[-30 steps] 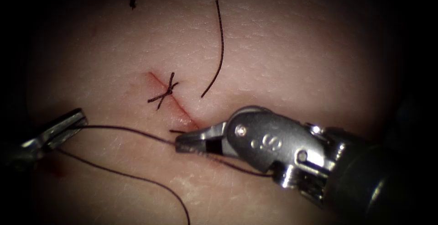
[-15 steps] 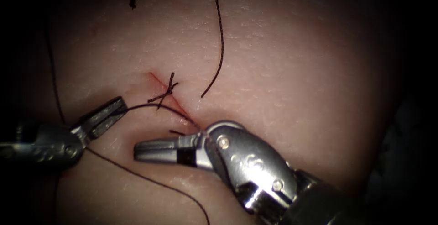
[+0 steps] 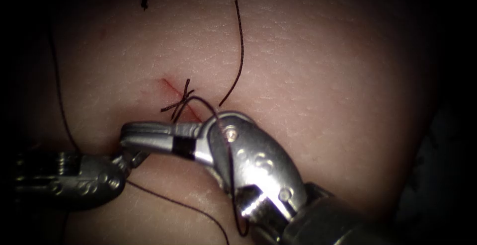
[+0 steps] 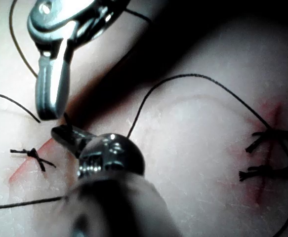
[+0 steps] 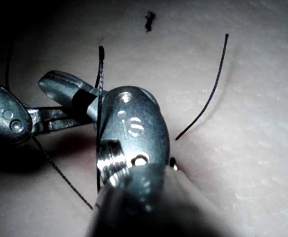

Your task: Wound Closure

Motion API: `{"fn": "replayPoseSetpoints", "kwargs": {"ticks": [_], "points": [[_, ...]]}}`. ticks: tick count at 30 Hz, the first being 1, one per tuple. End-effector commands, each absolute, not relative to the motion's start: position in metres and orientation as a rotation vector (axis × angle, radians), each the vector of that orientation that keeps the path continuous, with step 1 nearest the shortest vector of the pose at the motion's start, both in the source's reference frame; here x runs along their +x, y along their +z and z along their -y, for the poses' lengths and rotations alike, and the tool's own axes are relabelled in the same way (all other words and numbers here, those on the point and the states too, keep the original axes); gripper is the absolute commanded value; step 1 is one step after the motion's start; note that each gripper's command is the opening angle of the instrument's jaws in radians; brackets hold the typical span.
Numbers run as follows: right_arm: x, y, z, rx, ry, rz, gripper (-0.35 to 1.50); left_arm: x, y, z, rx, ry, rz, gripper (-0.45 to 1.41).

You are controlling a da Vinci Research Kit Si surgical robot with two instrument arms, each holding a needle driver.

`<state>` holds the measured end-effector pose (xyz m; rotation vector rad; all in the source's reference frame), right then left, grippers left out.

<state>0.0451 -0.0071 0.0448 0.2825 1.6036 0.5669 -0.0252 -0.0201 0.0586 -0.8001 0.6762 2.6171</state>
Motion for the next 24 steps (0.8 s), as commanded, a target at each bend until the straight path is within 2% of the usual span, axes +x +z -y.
{"fn": "replayPoseSetpoints", "kwargs": {"ticks": [1,6,12,18,24], "points": [[0.0457,0.0453,0.0070,0.254,0.582,-1.609,-0.35,-0.0255,0.0594,0.0211,-0.799,2.620,-0.676,-0.45],[0.0456,0.0452,0.0060,0.122,0.574,-1.560,-0.35,-0.0258,0.0590,0.0221,-0.788,2.621,-0.682,-0.45],[0.0455,0.0454,0.0057,0.030,0.479,-1.400,-0.35,-0.0259,0.0574,0.0231,-0.777,2.632,-0.677,-0.45],[0.0455,0.0460,0.0063,0.029,0.375,-1.232,-0.35,-0.0247,0.0553,0.0226,-0.792,2.649,-0.682,-0.45],[0.0454,0.0472,0.0068,0.081,0.310,-1.145,-0.35,-0.0227,0.0533,0.0211,-0.819,2.663,-0.714,-0.45]]}}
